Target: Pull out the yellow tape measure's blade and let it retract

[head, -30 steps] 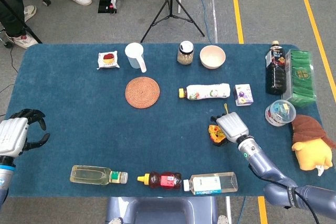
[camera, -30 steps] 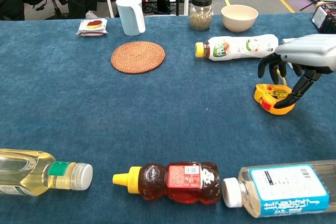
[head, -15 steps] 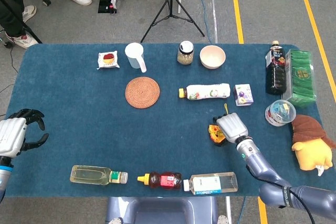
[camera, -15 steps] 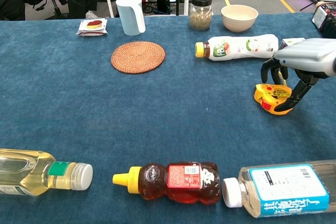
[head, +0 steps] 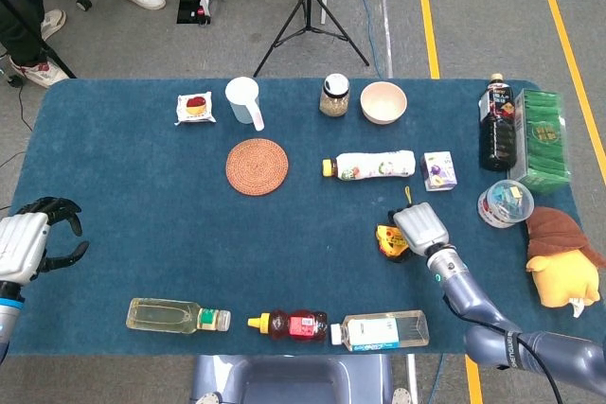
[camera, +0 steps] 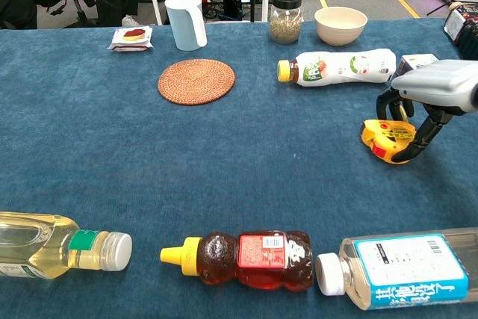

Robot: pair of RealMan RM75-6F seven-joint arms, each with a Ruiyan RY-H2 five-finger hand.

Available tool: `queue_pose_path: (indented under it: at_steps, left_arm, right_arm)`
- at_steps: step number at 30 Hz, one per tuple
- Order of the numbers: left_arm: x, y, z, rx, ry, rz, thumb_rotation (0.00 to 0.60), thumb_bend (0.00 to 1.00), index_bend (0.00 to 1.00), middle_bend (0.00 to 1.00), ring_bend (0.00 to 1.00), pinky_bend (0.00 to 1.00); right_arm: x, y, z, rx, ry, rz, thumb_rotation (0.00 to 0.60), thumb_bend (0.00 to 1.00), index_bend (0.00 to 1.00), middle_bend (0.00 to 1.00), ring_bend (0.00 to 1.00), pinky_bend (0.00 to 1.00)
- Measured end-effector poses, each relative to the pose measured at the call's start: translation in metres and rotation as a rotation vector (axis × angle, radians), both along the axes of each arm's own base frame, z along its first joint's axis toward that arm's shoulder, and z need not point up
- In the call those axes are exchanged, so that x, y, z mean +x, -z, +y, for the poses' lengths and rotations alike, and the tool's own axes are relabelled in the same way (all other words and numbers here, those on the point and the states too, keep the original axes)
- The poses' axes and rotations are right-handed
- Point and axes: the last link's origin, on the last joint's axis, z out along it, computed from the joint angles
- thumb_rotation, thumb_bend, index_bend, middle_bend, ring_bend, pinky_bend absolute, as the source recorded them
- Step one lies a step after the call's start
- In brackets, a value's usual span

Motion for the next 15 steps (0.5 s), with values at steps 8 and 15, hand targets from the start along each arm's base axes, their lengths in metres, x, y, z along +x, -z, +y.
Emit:
queue_pose_path:
  at_steps: [8,15]
  left_arm:
    - [0.0005,0.0003,-0.0001,-0.001,-0.002,-0.001,0.6,0.27,0.56,0.35,0.23,0.26]
    - [0.001,-0.0012,-0.0009,0.005,-0.002,-0.002,0.6,0.27,0.56,0.35,0.22,0.26]
  right_arm:
    - [-0.0048,0.0027,-0.0006,0.007,0.01,0.002,0.386,0.11,0.41,0.46,0.43,0.49]
    - [-0.0032,0.0052,-0.0019,0.002,0.009,-0.02,0.388,0.12,0.48,0.51,0.47,0.52]
